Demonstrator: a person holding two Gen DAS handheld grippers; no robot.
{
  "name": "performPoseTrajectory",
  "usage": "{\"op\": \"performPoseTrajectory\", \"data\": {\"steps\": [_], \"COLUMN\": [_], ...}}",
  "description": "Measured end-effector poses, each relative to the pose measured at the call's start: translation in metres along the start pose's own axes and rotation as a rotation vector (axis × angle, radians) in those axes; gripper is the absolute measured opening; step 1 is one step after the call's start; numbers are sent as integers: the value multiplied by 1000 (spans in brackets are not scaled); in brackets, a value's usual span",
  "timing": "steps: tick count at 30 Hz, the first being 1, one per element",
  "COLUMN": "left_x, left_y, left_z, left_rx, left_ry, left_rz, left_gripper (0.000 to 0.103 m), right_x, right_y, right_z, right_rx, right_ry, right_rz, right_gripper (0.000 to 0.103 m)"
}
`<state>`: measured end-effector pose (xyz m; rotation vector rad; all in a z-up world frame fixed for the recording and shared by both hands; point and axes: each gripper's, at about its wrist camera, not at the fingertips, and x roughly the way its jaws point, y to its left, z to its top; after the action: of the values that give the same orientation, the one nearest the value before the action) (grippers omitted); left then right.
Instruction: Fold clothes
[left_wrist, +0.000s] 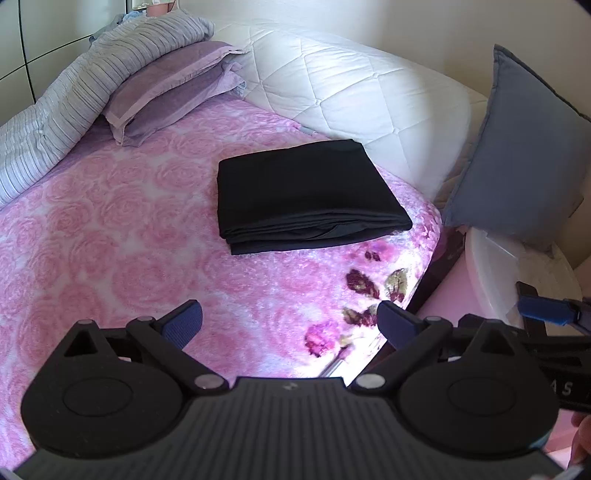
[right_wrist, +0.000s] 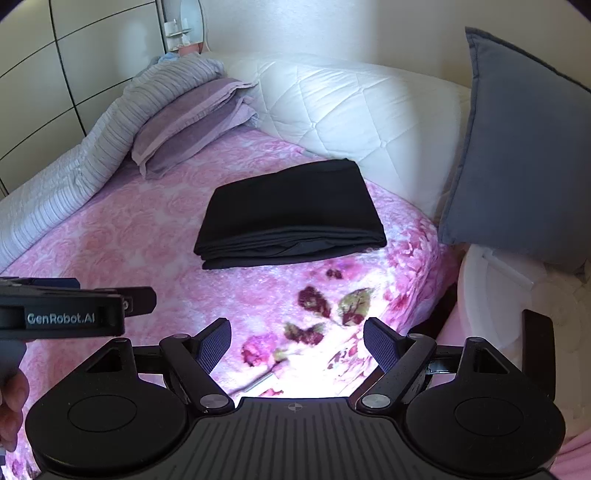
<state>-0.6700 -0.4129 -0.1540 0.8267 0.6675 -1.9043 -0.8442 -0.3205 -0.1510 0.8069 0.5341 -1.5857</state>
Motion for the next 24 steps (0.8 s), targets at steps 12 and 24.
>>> {"op": "performPoseTrajectory", "data": {"steps": [12,24], "left_x": [8,11], "left_y": [-11,-17], "left_z": [4,2], "left_rx": [-25,-38], "left_ry": [1,-5], "left_rz": [0,15], "left_gripper": [99,99], "right_x": [9,14], "right_y": [-16,-23], "right_z": [13,18], "right_rx": [-31,-54], "right_ry": [27,50], "right_rz": [-6,6], "right_gripper": [82,82]}}
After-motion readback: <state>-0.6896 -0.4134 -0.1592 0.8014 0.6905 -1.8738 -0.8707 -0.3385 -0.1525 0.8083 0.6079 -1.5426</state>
